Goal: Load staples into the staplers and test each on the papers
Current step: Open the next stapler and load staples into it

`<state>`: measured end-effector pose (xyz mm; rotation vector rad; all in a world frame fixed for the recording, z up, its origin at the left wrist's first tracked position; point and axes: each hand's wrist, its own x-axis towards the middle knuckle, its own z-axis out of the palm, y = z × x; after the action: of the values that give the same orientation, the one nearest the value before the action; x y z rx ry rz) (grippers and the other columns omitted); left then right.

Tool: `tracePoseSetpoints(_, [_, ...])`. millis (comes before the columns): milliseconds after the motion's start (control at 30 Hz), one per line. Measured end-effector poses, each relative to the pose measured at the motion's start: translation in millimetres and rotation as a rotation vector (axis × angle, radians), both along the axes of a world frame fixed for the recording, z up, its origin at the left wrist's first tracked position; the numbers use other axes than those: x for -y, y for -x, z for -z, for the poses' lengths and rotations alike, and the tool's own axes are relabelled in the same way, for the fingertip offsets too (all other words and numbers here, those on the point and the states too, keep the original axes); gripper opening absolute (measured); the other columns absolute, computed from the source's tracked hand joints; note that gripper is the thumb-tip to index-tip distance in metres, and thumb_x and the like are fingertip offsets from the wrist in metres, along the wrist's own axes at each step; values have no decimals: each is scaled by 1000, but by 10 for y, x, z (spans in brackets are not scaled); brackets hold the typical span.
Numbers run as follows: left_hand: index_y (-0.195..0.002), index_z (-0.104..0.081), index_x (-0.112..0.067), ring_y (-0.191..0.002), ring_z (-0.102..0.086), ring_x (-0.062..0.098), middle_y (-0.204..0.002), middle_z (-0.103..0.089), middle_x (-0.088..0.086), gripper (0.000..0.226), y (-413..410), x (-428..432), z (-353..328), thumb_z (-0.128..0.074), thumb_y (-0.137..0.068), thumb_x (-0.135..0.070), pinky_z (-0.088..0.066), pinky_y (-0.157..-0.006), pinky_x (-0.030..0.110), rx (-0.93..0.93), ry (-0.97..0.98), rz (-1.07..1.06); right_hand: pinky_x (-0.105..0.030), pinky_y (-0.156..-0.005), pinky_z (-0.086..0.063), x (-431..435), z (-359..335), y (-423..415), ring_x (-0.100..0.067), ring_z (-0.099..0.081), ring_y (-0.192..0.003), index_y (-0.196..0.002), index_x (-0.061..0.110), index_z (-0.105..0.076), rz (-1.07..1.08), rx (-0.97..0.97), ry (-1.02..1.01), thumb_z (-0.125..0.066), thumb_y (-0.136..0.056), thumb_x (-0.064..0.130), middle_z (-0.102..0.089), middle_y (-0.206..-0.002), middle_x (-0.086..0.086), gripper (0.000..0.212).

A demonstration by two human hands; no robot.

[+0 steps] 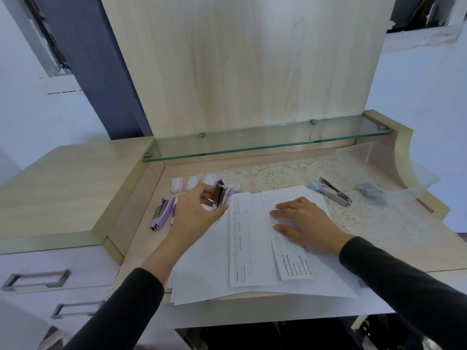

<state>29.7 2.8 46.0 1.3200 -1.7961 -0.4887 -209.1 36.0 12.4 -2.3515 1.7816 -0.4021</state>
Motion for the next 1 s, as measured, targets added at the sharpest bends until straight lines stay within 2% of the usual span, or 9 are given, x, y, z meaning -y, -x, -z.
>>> tracePoseSetpoints(200, [-78, -60, -23, -66, -52, -2, -70, -55, -20, 22, 286, -86, -8, -80, -67, -22, -40, -61, 2, 104, 26, 117, -26, -100, -30, -44, -169, -112, -14, -46, -119, -121, 24, -56, 44, 262, 137, -55, -85, 43, -57, -128, 3, 41])
tracePoseSetpoints(300, [-75, -67, -21, -66, -57, 4, -69, -61, -13, 17, 421, -113, 2, -81, -66, -24, -46, -61, 10, 83, -5, 184, -29, -93, -46, -70, -273, -229, -12, -60, -100, -114, 20, -61, 16, 513, 79, -61, -83, 35, -66, -112, 3, 34])
tracePoseSetpoints(367, [-77, -71, -15, -69, -61, 11, -72, -67, -3, 16, 498, -110, 14, -80, -66, -23, -50, -64, 21, 66, -33, 208, -32, -84, -53, -58, -300, -267, -11, -64, -85, -101, 18, -64, 4, 593, 47, -61, -84, 25, -67, -94, 7, 19])
tracePoseSetpoints(433, [-79, -72, -11, -69, -62, 9, -74, -67, -1, 15, 533, -89, 16, -78, -69, -19, -51, -64, 18, 40, -60, 231, -33, -80, -54, -27, -290, -262, -11, -65, -79, -88, 21, -60, 18, 616, 37, -60, -85, 19, -64, -82, 11, 4])
tracePoseSetpoints(467, [-82, -72, -10, -68, -62, 4, -75, -66, -3, 14, 538, -79, 10, -77, -70, -16, -50, -62, 12, 18, -74, 252, -33, -79, -55, -26, -285, -252, -12, -65, -78, -82, 24, -57, 29, 644, 23, -60, -85, 16, -63, -79, 12, 9])
tracePoseSetpoints(567, [-84, -70, -9, -69, -60, -6, -78, -65, -9, 12, 528, -63, -18, -74, -73, -6, -46, -65, 5, -65, -100, 304, -28, -73, -58, -47, -269, -222, -15, -68, -76, -76, 29, -50, 46, 747, -11, -58, -85, 10, -65, -79, 3, 23])
tracePoseSetpoints(667, [-88, -67, -16, -75, -60, -9, -82, -63, -16, 18, 551, -64, -46, -74, -73, -8, -47, -70, 6, -77, -81, 344, -31, -77, -58, -36, -253, -218, -14, -70, -75, -89, 26, -54, 60, 785, -15, -58, -87, 16, -69, -88, -6, 11])
tracePoseSetpoints(767, [-96, -68, -14, -77, -61, -8, -84, -63, -16, 26, 595, -54, -52, -75, -71, -11, -48, -70, 7, -75, -54, 360, -37, -81, -56, 2, -234, -235, -14, -70, -78, -96, 20, -58, 82, 814, -26, -57, -87, 17, -71, -93, -9, 9])
tracePoseSetpoints(1000, [-80, -61, -15, -67, -59, -11, -74, -61, -13, 16, 625, -10, -32, -75, -73, -14, -45, -64, 3, -51, -58, 334, -28, -78, -57, 19, -273, -252, -17, -69, -79, -92, 6, -59, 88, 768, -9, -57, -87, 13, -68, -85, -7, 9])
